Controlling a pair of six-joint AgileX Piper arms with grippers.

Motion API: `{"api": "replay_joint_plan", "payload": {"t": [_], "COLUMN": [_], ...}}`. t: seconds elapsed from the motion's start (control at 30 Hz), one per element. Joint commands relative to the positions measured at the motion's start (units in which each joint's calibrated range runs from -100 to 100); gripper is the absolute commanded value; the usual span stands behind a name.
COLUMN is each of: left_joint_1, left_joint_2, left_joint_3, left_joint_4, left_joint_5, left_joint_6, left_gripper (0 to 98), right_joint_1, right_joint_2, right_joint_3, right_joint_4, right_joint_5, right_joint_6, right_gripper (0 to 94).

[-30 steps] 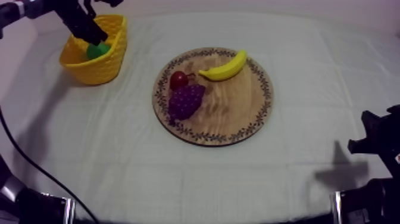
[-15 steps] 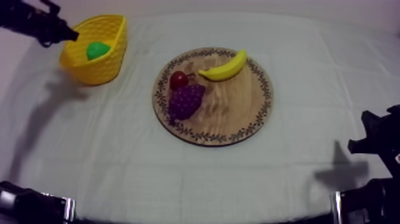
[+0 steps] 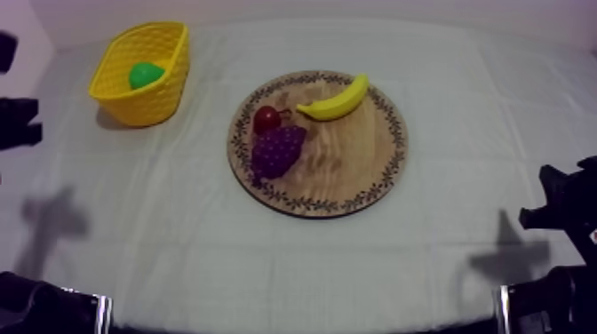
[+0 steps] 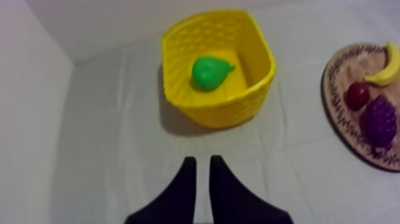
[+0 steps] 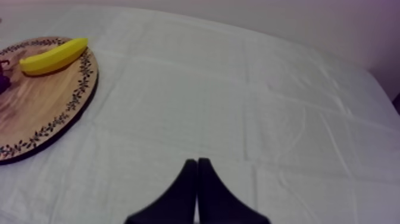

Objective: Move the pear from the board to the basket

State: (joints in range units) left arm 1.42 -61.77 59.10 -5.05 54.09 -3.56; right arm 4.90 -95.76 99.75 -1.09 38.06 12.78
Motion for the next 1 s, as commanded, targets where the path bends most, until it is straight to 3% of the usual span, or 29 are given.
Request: {"api": "replay_joint_plan", "payload": {"t": [0.0, 0.23, 0.53, 0.8, 0.97], "left_joint_1": [0.4, 1.0, 1.9, 2.3, 2.9], "left_joint_2": [-21.7, -35.6, -38.1, -38.2, -38.2], "left_joint_3": [4.3, 10.0, 25.4, 38.2, 39.8], "left_joint_4": [0.28, 1.32, 2.73, 2.94, 3.01], "left_joint_5": [-0.5, -1.9, -8.0, -16.1, -18.7], "left_joint_6": [0.2, 1.3, 2.7, 2.2, 7.9], "left_gripper": [10.1, 10.9, 10.7, 1.6, 0.3], "right_joint_1": [0.0, 0.0, 0.0, 0.0, 0.0], "right_joint_2": [0.0, 0.0, 0.0, 0.0, 0.0], "right_joint_3": [0.0, 0.0, 0.0, 0.0, 0.0], "right_joint_4": [0.0, 0.0, 0.0, 0.0, 0.0], "right_joint_5": [0.0, 0.0, 0.0, 0.0, 0.0], "right_joint_6": [0.0, 0.0, 0.0, 0.0, 0.0], "right_gripper": [0.3, 0.3, 0.3, 0.3, 0.3]}}
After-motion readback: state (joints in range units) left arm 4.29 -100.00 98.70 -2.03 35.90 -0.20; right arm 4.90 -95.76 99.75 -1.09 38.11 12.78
